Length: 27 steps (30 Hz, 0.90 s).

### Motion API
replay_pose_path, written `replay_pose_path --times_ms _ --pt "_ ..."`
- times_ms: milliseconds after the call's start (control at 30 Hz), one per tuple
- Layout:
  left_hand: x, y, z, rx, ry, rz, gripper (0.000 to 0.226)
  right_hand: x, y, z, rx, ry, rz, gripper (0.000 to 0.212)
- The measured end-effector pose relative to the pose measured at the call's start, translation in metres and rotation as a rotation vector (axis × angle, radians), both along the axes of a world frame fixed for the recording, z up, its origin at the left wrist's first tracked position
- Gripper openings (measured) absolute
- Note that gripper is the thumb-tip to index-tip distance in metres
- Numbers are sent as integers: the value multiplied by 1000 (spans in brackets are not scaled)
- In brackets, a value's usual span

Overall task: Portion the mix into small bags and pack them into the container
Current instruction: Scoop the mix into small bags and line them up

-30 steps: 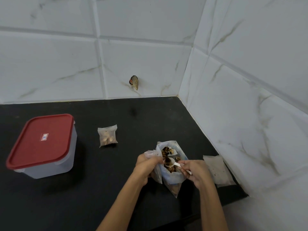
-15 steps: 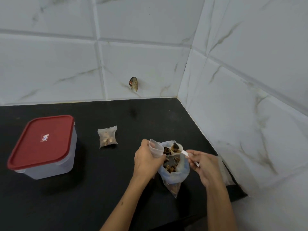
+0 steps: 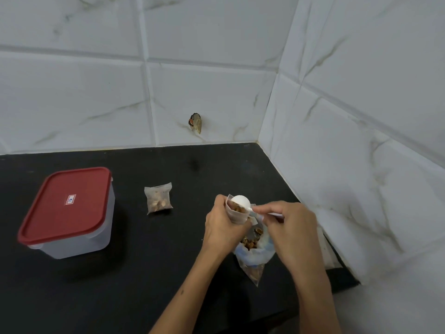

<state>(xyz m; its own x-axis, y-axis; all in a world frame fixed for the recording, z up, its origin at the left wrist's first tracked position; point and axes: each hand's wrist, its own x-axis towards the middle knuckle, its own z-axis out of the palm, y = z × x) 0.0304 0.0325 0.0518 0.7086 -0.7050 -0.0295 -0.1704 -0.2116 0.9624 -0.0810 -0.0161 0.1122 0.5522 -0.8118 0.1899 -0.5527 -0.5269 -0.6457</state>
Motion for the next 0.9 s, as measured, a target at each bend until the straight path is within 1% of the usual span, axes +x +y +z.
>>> replay_pose_path --times_ms 167,300,333,467,533,567,633,733,800,900 --pt "3 -1 -2 -30 -1 -7 45 0 1 3 -23 -49 -2 19" --pt "4 -2 -3 -67 -21 -24 45 2 0 0 33 13 39 20" --pt "4 -2 -4 -69 -23 -27 44 2 0 0 45 1 36 20" --pt "8 -3 -8 -57 -45 -18 44 -2 -3 5 80 -226 -125 20" --pt "12 -2 -8 -63 -33 -6 48 -4 -11 0 122 -279 -208 19" --pt "15 -1 -9 -66 -30 -1 50 -4 -15 -6 142 -245 -239 19" --pt "20 0 -10 -82 -26 13 51 -3 -24 -26 186 -86 -279 18" --pt "26 2 -10 -101 -15 24 48 0 -31 -62 334 131 -283 15" --pt "31 3 -12 -113 -22 14 49 4 -35 -76 391 213 -280 14" --pt "37 8 -12 -126 4 -18 53 7 -38 -83 462 291 -281 10"
